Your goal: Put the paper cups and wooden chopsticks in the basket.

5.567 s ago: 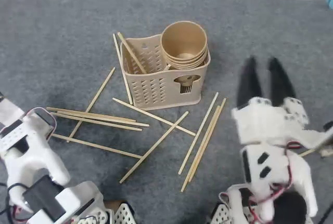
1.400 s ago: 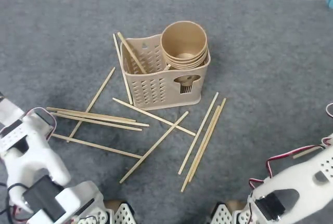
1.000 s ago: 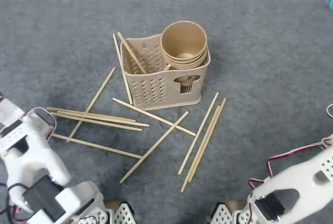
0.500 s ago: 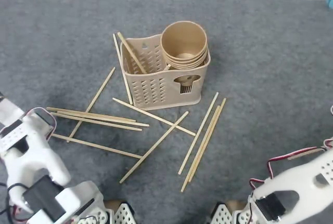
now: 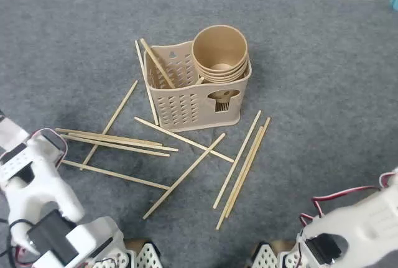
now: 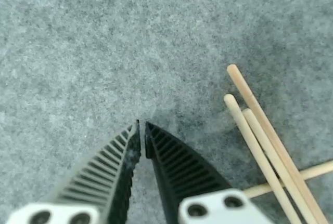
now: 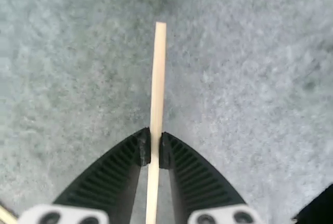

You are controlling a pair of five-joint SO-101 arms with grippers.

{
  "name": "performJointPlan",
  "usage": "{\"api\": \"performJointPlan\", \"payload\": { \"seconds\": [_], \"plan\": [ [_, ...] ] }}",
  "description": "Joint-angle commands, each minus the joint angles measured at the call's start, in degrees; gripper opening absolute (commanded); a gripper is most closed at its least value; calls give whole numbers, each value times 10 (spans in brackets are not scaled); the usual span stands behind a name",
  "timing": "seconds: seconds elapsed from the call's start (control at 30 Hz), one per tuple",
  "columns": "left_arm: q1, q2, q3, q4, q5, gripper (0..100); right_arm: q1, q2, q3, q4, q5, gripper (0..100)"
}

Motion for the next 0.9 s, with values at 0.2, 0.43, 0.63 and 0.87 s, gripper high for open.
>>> {"api": "performJointPlan", "payload": {
  "seconds": [0.2, 0.43, 0.63, 0.87],
  "plan": [
    [3, 0, -22, -11, 1, 13, 6, -159, 70, 22, 11, 7],
    [3, 0, -22, -11, 1, 13, -22, -196, 70, 22, 6, 7],
    [3, 0, -22, -11, 1, 13, -30, -269, 75, 24, 6, 7],
    [3, 0, -22, -11, 1, 13, -65, -366, 164, 22, 6, 7]
  ]
}}
